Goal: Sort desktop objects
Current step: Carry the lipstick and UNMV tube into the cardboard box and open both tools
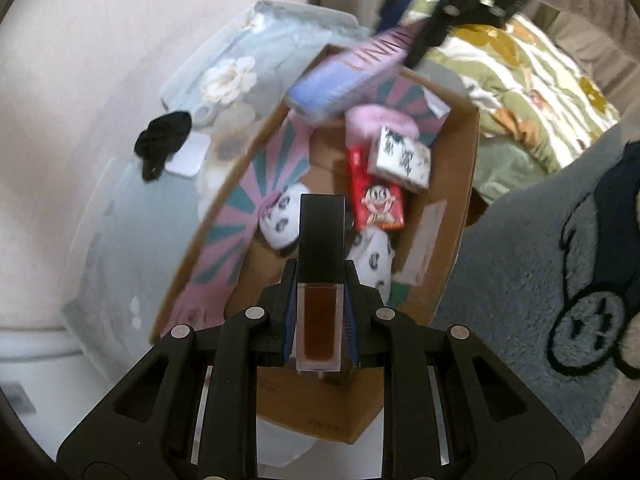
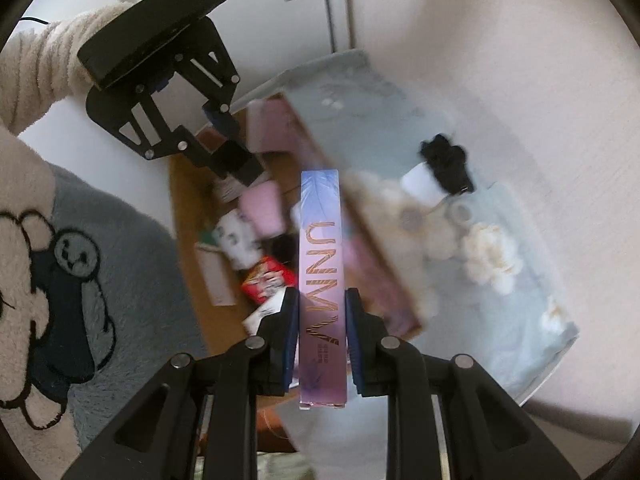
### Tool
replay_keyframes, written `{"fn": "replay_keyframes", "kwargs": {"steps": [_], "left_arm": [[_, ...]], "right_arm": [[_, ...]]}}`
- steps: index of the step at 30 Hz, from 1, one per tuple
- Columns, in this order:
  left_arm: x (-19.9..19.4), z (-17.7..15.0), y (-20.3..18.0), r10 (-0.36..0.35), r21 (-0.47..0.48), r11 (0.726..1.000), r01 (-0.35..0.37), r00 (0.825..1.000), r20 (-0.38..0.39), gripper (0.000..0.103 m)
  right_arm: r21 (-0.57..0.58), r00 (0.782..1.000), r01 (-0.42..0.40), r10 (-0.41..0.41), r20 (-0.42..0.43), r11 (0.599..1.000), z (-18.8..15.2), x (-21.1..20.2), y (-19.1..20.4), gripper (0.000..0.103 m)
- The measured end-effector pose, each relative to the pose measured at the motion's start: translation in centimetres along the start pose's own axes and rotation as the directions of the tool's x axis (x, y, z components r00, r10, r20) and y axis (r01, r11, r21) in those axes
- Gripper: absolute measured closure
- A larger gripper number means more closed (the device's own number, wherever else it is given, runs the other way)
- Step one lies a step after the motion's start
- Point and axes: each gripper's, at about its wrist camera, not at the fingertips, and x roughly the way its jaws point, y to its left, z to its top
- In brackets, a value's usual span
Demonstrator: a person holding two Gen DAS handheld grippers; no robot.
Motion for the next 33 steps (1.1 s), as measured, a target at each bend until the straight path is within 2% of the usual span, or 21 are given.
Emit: {"fn": "replay_keyframes", "kwargs": {"steps": [5, 10, 22, 24, 26, 27, 28, 29, 30, 31, 33], "left_arm": [[1.4, -1.8, -0.9, 0.027, -0.055, 0.998, -0.028, 0.999, -0.028, 0.085], [3.0, -2.6, -1.2, 0.075, -0.083, 0.993, -0.079, 0.996, -0.041, 0.085], [3.0, -2.4, -0.4, 0.082, -0.106, 0.991, -0.085, 0.996, -0.027, 0.085], [2.7, -2.3, -0.3, 0.065, -0.110, 0.992, -0.067, 0.998, -0.018, 0.085], [2.1, -2.2, -0.3, 0.018, -0.121, 0.992, -0.017, 1.000, 0.005, 0.084], [1.8, -2.1, -0.3, 0.015, -0.133, 0.991, -0.014, 1.000, 0.010, 0.076], [1.6, -1.9, -0.1, 0.019, -0.151, 0.988, -0.018, 1.000, 0.004, 0.049], [1.4, -1.8, 0.1, 0.035, -0.163, 0.986, -0.035, 0.999, -0.002, 0.008], [1.2, -1.8, 0.3, 0.063, -0.173, 0.983, -0.062, 0.998, 0.002, 0.001], [0.4, -1.9, 0.4, 0.083, -0.179, 0.981, -0.075, 0.996, 0.040, 0.001], [-0.5, -2.0, 0.9, 0.063, -0.194, 0.980, -0.049, 0.996, 0.064, 0.000]], "right_arm": [[0.029, 0.998, -0.048, 0.049, -0.045, 0.998, -1.5, 2.9, 2.9, 0.082], [0.026, 0.996, -0.061, 0.063, -0.059, 0.998, -2.1, 5.1, 4.2, 0.082], [0.007, 0.997, -0.050, 0.050, -0.058, 0.999, -2.2, 4.8, 3.9, 0.082], [0.005, 0.997, -0.044, 0.044, -0.057, 0.999, -2.1, 5.0, 3.8, 0.082], [0.006, 0.997, -0.037, 0.037, -0.061, 0.999, -2.0, 5.1, 3.9, 0.079], [0.020, 0.997, -0.025, 0.027, -0.070, 0.999, -1.9, 5.3, 3.7, 0.076], [0.035, 0.997, 0.002, 0.001, -0.079, 0.999, -1.8, 5.4, 3.6, 0.060], [0.046, 0.996, 0.029, -0.025, -0.089, 0.999, -1.8, 5.6, 3.5, 0.045], [0.051, 0.995, 0.055, -0.051, -0.084, 0.997, -1.8, 5.5, 3.4, 0.044], [0.052, 0.995, 0.066, -0.062, -0.076, 0.996, -1.8, 5.4, 3.3, 0.044], [0.074, 0.995, 0.074, -0.069, -0.068, 0.994, -1.9, 5.0, 2.8, 0.044]]}}
